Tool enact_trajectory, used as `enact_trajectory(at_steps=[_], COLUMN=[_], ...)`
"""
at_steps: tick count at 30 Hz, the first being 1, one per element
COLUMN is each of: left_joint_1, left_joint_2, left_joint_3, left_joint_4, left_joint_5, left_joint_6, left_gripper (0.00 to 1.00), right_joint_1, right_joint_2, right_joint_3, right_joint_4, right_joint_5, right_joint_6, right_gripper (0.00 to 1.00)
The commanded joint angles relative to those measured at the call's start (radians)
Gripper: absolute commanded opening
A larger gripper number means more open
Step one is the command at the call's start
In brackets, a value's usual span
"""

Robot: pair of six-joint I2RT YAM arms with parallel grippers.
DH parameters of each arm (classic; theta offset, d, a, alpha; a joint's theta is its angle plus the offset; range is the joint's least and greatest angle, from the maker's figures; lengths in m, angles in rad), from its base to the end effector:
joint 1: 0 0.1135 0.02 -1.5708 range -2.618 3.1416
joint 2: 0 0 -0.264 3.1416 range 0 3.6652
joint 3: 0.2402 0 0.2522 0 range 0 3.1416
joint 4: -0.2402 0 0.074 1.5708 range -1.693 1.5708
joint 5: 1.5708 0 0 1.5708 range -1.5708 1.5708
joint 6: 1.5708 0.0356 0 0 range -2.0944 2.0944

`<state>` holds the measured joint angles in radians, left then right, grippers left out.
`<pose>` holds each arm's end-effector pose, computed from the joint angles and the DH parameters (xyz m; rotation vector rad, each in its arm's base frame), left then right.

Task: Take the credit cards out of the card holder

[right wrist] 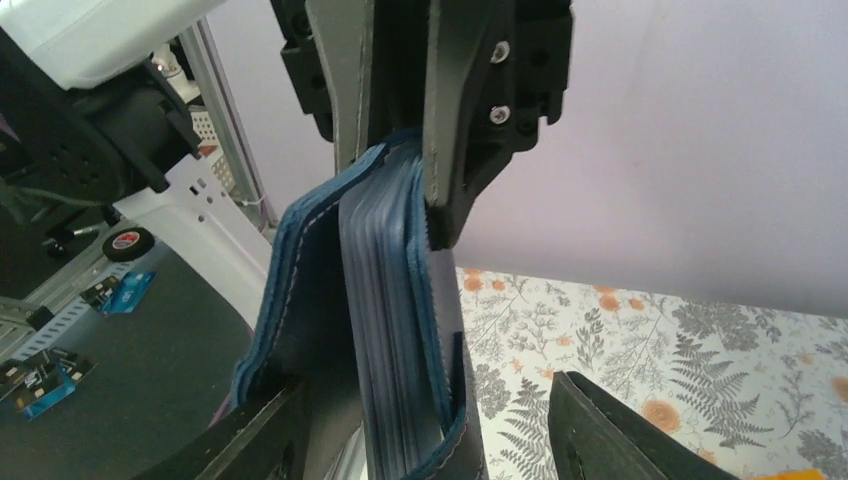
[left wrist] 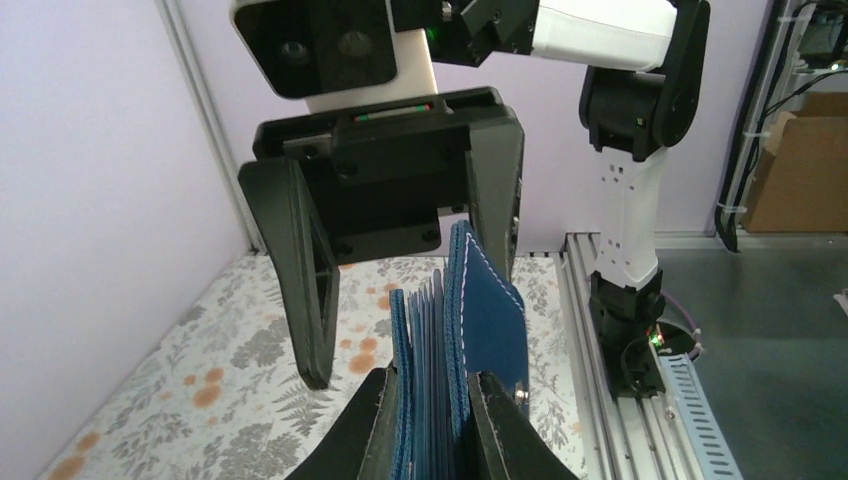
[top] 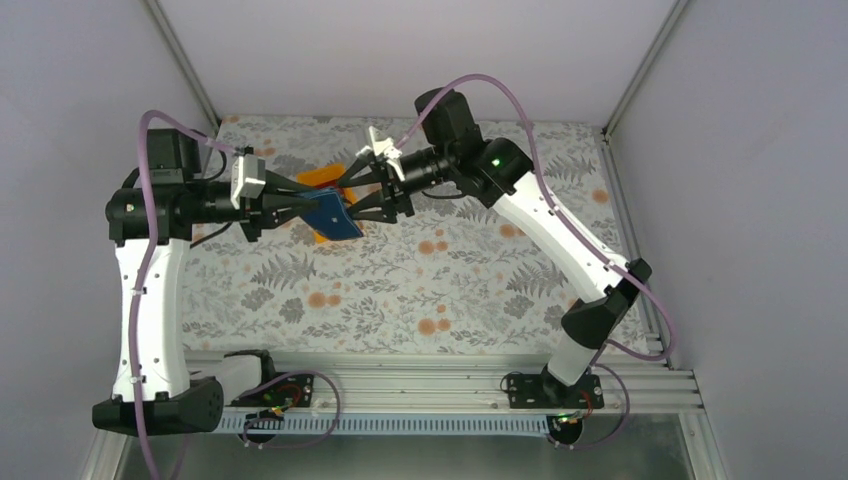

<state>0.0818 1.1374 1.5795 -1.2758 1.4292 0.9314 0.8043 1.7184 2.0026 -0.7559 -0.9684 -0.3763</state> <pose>0.1603 -0.0222 0.4536 1.2044 1.2978 -0.9590 0.2293 0.2804 0.4581 -1.5980 1.2630 1.2486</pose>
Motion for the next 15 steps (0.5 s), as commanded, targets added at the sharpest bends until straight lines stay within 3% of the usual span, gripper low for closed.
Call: enact_trajectory(at_steps=[1,5,7,8,9,12,13,15], left_joint_1=[-0.014,-0.042,-0.049,-0.052,-0.053,-0.054,-0.054,-0.053], left_joint_2=[0.018,0.018,0.023,0.029,0.032,0.038,0.041,0.044], left_joint_3=[0.024,0.045,0.037,0.031,0.022,0.001,0.002,0.003], left_joint_4=[0.013,0.056,0.074,0.084,0.103,0.172,0.196,0.287], left_joint_5=[0.049,0.044,0.039,0.031,0.021,-0.032,-0.063,-0.150], left_joint_6=[0.069,0.030,0.012,0.002,-0.022,-0.110,-0.138,-0.267], left_gripper=[0.02,0.02,0.02,0.02,0.02,0.03,0.12,0.63], right_joint_1=[0.043,0.048,0.049,0.049,0.047,0.039,0.038,0.036], right_joint_2=[-0.002,-0.006,-0.013,-0.022,-0.038,-0.109,-0.127,-0.146], right_joint_3=[-0.046,-0.059,-0.068,-0.080,-0.099,-0.191,-0.215,-0.239], right_joint_4=[-0.037,0.019,0.043,0.060,0.078,0.188,0.214,0.252], right_joint_5=[-0.014,-0.030,-0.026,-0.015,0.006,0.068,0.101,0.190], right_joint_6=[-0.015,0.023,0.035,0.048,0.066,0.144,0.179,0.261], right_gripper=[0.61,0.44,0.31,0.15,0.07,0.04,0.04,0.04])
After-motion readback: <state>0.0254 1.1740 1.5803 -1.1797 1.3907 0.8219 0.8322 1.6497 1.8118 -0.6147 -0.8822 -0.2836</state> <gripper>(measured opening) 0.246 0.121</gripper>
